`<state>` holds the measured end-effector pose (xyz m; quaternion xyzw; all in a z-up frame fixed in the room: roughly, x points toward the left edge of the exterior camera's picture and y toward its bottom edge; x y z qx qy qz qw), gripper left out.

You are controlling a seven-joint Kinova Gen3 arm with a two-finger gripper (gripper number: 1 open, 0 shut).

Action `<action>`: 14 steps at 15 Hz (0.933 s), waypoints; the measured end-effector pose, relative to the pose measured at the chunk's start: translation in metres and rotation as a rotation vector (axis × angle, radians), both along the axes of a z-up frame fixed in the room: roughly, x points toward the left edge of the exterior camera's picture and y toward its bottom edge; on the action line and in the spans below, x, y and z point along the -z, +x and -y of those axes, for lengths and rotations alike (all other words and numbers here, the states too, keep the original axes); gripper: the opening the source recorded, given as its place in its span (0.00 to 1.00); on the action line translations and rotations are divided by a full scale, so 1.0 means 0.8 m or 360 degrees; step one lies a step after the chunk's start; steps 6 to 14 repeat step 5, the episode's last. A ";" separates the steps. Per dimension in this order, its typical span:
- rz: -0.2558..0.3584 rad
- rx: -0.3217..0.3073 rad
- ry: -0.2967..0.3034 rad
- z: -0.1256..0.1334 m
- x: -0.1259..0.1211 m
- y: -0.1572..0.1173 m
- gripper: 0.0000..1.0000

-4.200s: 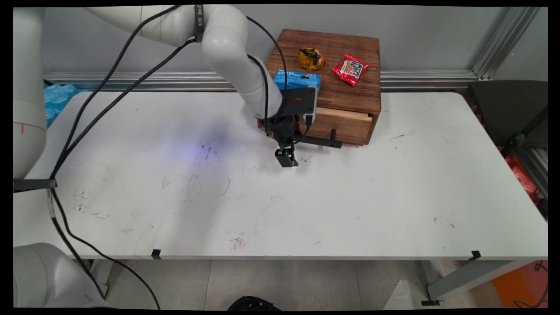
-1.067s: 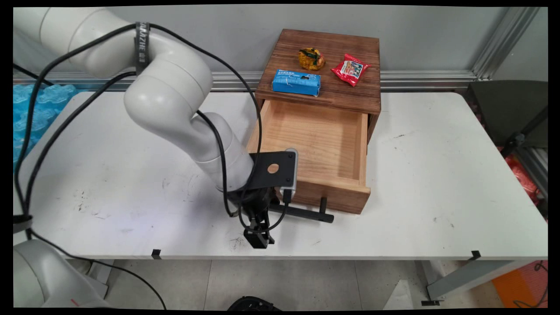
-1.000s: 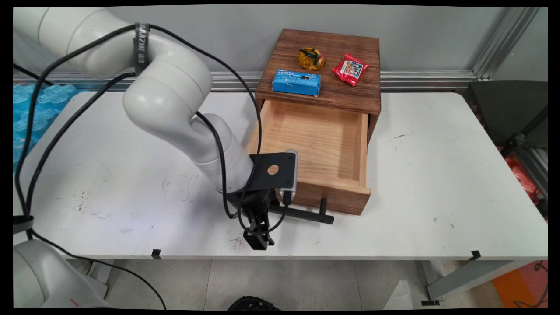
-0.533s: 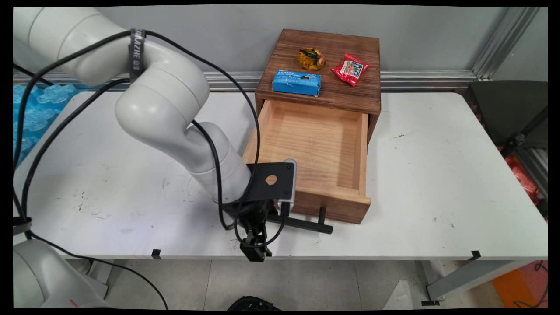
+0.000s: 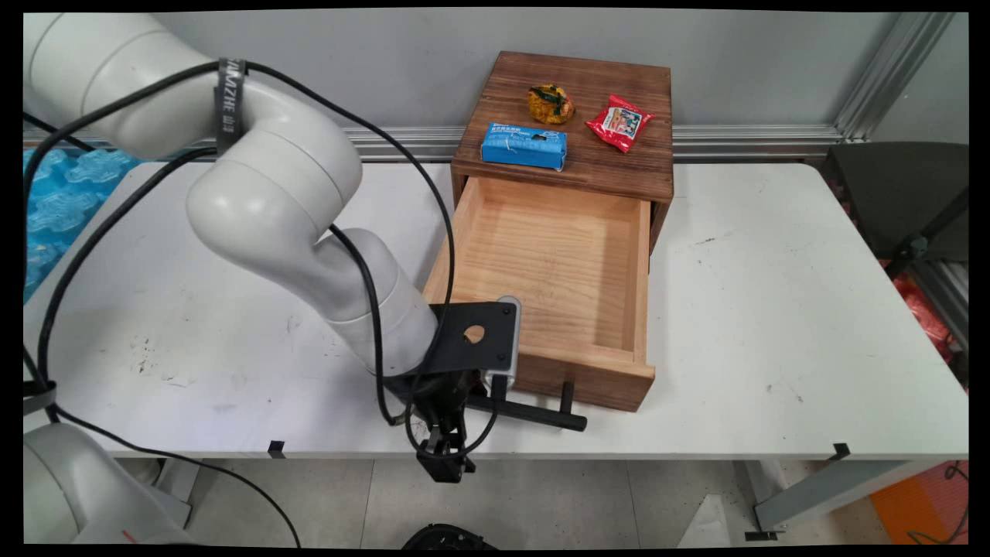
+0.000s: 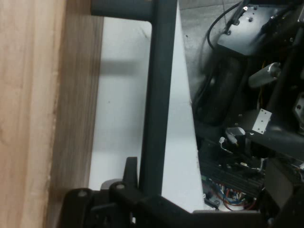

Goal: Open the drawer

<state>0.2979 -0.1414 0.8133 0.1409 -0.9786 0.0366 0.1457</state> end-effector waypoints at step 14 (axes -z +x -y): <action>-0.0008 0.0007 0.0005 -0.007 -0.002 -0.002 1.00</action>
